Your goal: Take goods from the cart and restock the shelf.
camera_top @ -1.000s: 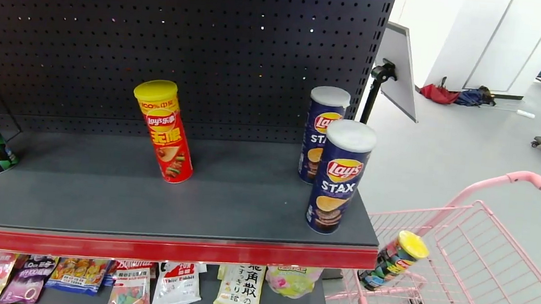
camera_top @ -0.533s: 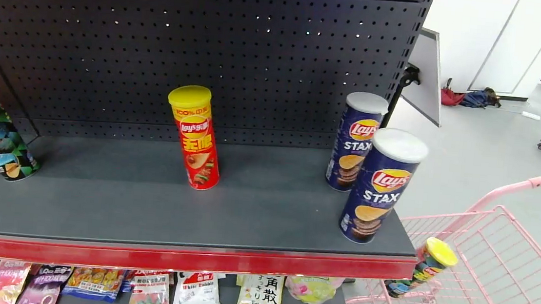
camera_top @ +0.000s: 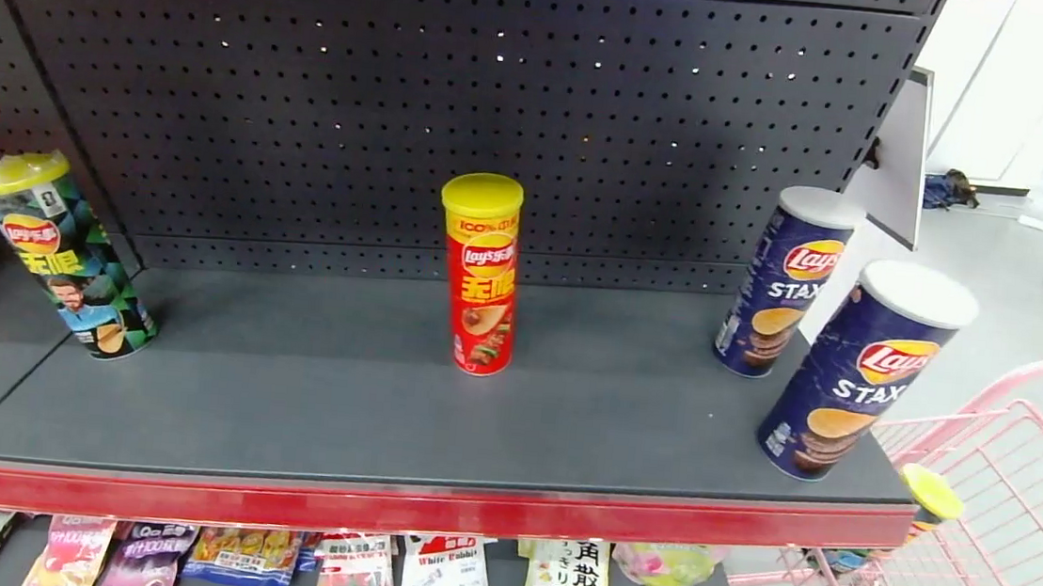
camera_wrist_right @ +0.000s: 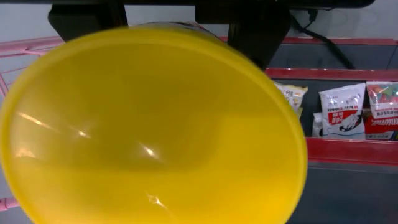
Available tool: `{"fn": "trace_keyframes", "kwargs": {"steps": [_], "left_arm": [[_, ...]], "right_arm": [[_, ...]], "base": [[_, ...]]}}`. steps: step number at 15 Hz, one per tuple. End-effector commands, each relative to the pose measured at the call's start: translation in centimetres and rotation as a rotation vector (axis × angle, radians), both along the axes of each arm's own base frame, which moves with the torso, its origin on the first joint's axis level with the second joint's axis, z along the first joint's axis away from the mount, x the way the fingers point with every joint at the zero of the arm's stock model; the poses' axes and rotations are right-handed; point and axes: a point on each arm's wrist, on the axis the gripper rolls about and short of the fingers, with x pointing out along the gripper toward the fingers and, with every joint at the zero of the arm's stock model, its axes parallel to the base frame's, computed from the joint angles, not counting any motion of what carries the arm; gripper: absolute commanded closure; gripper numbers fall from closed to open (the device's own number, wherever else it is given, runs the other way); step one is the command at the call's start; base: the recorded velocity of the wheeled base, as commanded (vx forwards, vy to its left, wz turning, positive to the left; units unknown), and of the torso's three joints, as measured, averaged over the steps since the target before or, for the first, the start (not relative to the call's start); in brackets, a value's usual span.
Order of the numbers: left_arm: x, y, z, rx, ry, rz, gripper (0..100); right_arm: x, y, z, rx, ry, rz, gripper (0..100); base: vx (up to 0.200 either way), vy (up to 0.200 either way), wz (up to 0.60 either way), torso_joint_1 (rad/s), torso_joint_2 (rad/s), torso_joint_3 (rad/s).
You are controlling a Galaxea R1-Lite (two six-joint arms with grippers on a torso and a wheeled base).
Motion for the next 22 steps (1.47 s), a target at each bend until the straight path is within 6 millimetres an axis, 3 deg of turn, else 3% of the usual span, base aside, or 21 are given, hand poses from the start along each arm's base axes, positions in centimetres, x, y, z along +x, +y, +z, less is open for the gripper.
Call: {"fn": "trace_keyframes", "kwargs": {"steps": [1,7,11,14,18,22], "left_arm": [[0.0,0.0,0.0,0.000,0.000,-0.001,0],[0.0,0.0,0.0,0.000,0.002,0.000,0],[0.0,0.0,0.0,0.003,0.002,0.000,0],[0.3,-0.2,0.1,0.037,0.034,-0.104,0],[0.3,-0.3,0.2,0.088,0.028,-0.164,0],[0.3,-0.3,0.2,0.079,0.037,-0.171,0]], "right_arm": [[0.1,0.0,0.0,-0.001,0.002,0.001,100],[-0.1,0.0,-0.4,-0.002,0.002,0.001,100],[-1.2,-0.1,-1.2,0.003,-0.034,0.032,100],[-1.9,0.0,-2.0,0.017,-0.072,0.155,100],[-1.9,0.3,-1.6,0.116,-0.090,0.368,100],[-1.9,0.4,-2.0,0.125,-0.078,0.378,100]], "base": [[0.000,0.200,0.00,-0.002,0.00,0.007],[0.000,0.200,0.00,0.003,0.00,0.003],[0.000,0.000,0.00,0.000,0.00,0.000],[0.000,0.000,0.00,0.000,0.00,0.000],[0.000,0.000,0.00,0.000,0.00,0.000],[0.000,0.000,0.00,0.000,0.00,0.000]]}}
